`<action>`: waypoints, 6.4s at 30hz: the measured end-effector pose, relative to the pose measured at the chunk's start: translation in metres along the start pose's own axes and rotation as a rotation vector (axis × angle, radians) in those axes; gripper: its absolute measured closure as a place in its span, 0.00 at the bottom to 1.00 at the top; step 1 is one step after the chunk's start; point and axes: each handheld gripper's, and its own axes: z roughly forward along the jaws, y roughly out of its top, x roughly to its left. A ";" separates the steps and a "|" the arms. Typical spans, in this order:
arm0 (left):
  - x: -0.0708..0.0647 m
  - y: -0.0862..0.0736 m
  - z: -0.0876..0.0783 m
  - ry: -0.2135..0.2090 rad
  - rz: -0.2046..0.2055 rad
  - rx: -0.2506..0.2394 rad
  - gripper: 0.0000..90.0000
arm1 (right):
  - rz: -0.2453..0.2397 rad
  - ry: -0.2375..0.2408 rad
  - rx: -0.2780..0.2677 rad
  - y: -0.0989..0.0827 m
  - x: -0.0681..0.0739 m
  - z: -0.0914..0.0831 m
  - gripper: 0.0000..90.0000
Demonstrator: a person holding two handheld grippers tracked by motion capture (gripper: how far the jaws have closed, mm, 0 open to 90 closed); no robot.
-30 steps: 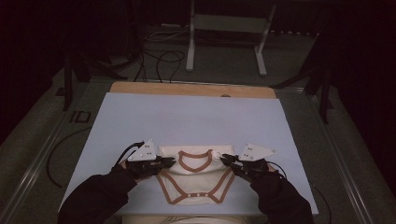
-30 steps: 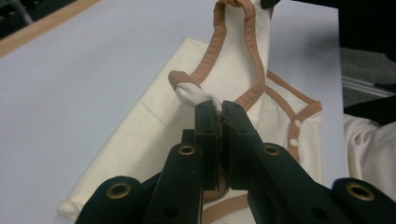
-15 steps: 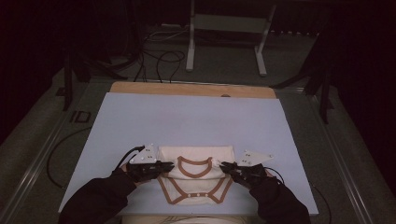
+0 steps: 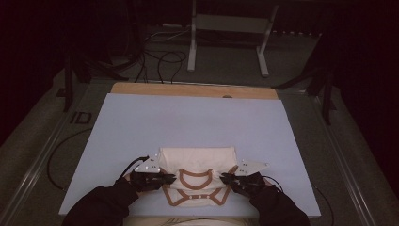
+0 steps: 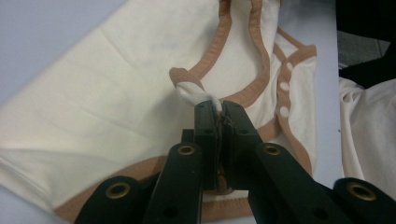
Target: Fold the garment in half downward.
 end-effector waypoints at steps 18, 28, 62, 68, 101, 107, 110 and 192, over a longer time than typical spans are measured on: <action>0.012 0.013 -0.003 0.012 -0.092 0.030 0.34 | 0.053 0.017 -0.034 0.013 -0.022 -0.003 0.42; 0.014 0.020 0.006 0.000 -0.068 0.040 0.35 | 0.068 0.120 0.009 0.022 -0.038 0.019 0.65; 0.018 0.013 0.022 0.006 -0.090 0.101 0.97 | -0.013 0.051 0.122 0.023 -0.027 0.024 1.00; 0.010 0.016 0.011 -0.014 -0.076 0.064 0.97 | -0.038 0.049 0.085 0.026 -0.015 0.011 1.00; -0.038 -0.010 -0.012 -0.149 0.092 0.054 0.89 | -0.012 0.176 0.028 0.002 0.033 -0.020 1.00; -0.038 -0.011 -0.019 -0.128 0.092 0.022 0.60 | -0.012 0.184 -0.005 0.003 0.033 -0.022 0.73; -0.037 -0.010 -0.021 -0.109 0.086 0.014 0.47 | -0.024 0.178 -0.019 0.004 0.033 -0.025 0.58; 0.081 0.030 -0.001 0.119 -0.128 -0.047 0.00 | 0.139 -0.042 -0.116 0.032 -0.090 0.020 0.11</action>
